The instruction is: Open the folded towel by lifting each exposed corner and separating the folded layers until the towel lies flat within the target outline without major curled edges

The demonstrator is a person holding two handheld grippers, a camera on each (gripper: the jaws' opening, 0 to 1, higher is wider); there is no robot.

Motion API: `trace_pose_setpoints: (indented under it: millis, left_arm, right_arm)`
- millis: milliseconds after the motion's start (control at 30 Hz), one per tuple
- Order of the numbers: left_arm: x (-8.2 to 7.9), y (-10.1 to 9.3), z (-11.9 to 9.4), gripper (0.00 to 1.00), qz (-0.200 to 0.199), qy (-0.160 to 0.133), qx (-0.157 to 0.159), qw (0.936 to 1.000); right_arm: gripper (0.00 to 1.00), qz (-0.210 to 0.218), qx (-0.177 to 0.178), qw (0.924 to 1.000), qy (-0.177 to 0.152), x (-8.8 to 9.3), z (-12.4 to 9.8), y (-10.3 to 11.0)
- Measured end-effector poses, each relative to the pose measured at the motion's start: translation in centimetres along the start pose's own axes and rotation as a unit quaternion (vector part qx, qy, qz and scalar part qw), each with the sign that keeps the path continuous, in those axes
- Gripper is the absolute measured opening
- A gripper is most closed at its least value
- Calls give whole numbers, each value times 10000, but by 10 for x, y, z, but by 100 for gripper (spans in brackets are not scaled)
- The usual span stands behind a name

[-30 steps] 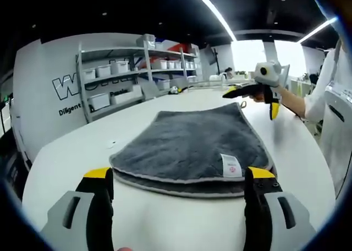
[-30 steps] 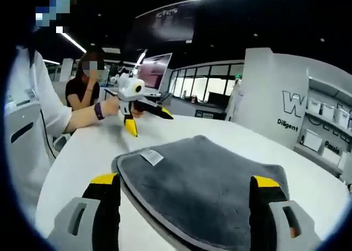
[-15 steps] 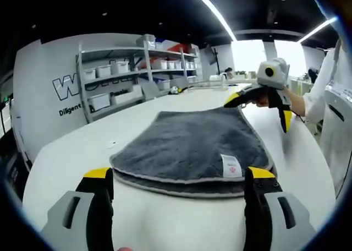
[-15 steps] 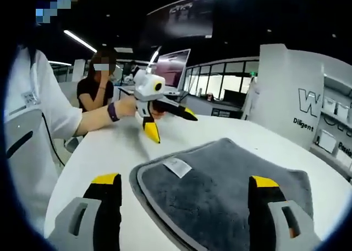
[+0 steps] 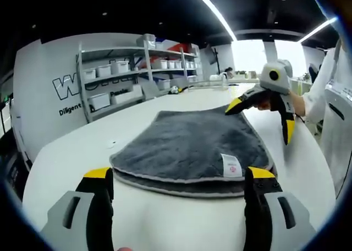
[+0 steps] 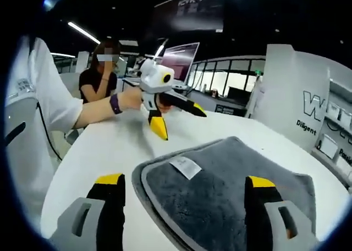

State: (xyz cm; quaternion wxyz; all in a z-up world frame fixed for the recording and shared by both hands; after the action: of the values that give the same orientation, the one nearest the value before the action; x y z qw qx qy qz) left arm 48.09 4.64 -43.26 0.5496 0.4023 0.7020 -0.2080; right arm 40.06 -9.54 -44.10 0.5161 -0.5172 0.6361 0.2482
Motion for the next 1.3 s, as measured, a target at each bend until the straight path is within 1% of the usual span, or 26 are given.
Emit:
trace_pose_setpoints:
  millis: [167,300,400,567,667,700,767,900,1067,1167,1233,1300]
  left_arm:
    - [0,0,0,98,2,3,4,10000]
    - [0,0,0,98,1,-4,8,10000]
    - [-1,0,0,98,3,-6,7,10000]
    - [-1,0,-1,98,11,-6,3,10000]
    - [-1,0,-1,98,11,-16,4,10000]
    - [-1,1,-1,98,14,-16,0,10000]
    - [-1,1,-1,98,13,-14,-4,10000]
    - [-2,1,-1,98,-6,-31,-3,10000]
    - [-1,1,-1,98,0,-6,-5,10000]
    - [-1,1,-1,98,5,-20,-1,10000]
    - [-1,1,-1,98,5,-20,-5,10000]
    - [-1,1,-1,98,4,-14,-8,10000]
  right_arm:
    - [86,116,-118,9999,4,0,5,6]
    - [84,-79,-64,9999,120,2,9,8]
    - [80,-139,-89,9998,146,1,11,10]
    - [76,-235,-240,9993,140,1,19,19]
    - [71,-322,-261,9990,155,1,22,22]
    - [69,-407,-279,9987,135,1,24,23]
    - [68,-451,-300,9985,51,-3,26,26]
    - [61,-527,-359,9979,-81,-10,28,30]
    - [53,-797,-319,9963,-38,-10,33,30]
    - [50,-926,-333,9951,-90,-12,35,33]
    - [45,-939,-351,9949,-98,-12,36,34]
    - [38,-979,-332,9946,-91,-11,38,34]
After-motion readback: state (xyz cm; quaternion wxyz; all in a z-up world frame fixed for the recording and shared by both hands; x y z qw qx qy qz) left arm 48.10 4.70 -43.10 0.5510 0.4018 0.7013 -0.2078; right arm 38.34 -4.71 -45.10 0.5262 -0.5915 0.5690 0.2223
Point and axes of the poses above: the point that each gripper's makers call its tool centre point, and the gripper's own axes: z roughly forward along the fingers, y roughly to its left, x roughly out of its underside, the point moved 1 cm from there along -z, roughly backward along the fingers
